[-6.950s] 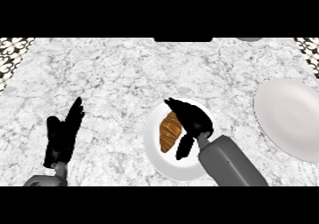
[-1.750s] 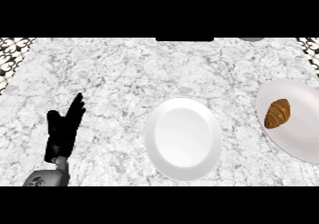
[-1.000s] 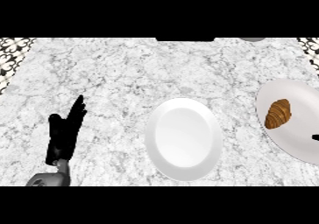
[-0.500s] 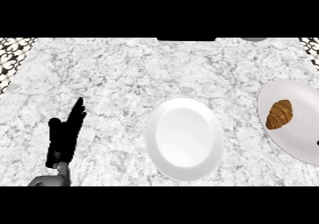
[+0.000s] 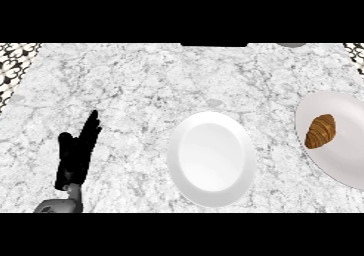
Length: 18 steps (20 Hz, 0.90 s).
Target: Pick the croissant from the plate and place it in the plate
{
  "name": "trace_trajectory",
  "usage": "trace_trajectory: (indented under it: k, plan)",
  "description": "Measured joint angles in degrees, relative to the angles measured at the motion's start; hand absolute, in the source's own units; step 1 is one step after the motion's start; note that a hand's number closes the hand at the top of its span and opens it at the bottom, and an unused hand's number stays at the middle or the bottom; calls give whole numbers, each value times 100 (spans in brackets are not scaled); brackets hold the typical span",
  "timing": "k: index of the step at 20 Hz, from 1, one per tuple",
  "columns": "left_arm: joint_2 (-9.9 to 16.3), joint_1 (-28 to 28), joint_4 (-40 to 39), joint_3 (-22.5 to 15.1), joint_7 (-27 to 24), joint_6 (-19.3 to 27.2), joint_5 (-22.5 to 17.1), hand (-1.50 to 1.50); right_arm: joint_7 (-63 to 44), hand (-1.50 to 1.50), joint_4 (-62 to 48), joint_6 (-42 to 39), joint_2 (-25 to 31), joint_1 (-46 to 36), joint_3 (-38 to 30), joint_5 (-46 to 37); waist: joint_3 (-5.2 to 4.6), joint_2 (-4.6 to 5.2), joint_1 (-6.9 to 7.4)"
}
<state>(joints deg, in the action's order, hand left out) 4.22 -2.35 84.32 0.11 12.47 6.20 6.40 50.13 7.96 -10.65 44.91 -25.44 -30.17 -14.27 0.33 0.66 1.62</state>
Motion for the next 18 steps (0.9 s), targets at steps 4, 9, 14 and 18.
trace_trajectory:
  k: [4,9,14,18]
  plan:
    - [13,15,15,12,-18,-8,3,0,-23,-150,-35,-47,135,10,-103,103,1,5,2]
    - [39,41,88,19,37,-46,-14,0,64,-150,-83,5,199,175,-252,247,4,5,1]
    - [16,-31,67,22,53,-32,-10,0,-30,-150,-116,102,368,261,-372,353,11,14,11]
    - [-16,-14,28,0,13,-15,16,0,-25,-150,-118,164,402,356,-383,355,14,18,17]
